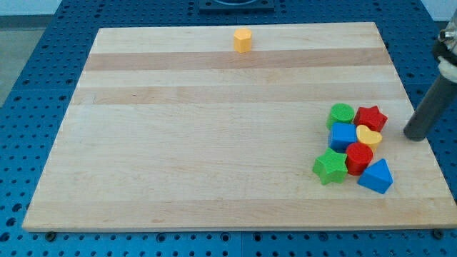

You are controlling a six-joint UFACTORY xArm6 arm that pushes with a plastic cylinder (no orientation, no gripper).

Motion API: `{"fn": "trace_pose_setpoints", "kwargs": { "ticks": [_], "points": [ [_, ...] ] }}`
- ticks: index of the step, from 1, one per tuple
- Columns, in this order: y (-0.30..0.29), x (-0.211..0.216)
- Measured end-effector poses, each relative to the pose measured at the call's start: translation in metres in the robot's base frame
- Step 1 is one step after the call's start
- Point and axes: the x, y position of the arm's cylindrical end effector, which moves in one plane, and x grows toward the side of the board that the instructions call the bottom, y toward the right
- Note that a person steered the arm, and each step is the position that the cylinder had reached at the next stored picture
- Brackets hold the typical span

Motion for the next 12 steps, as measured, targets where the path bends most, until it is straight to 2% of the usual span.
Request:
{"fn": "trace_pose_setpoints", "kwargs": {
  "ticks": [1,2,4,7,8,9,10,11,12],
  "points": [
    [-0.054,-0.009],
    [-0.066,-0.008],
    [-0.063,-0.032],
    [-0.132,-0.044],
    [-0.124,-0.069],
    [-0.120,-0.126],
    [-0.174,-0.185],
    [-0.188,-0.236],
    [-0.248,-0.255]
  ]
}}
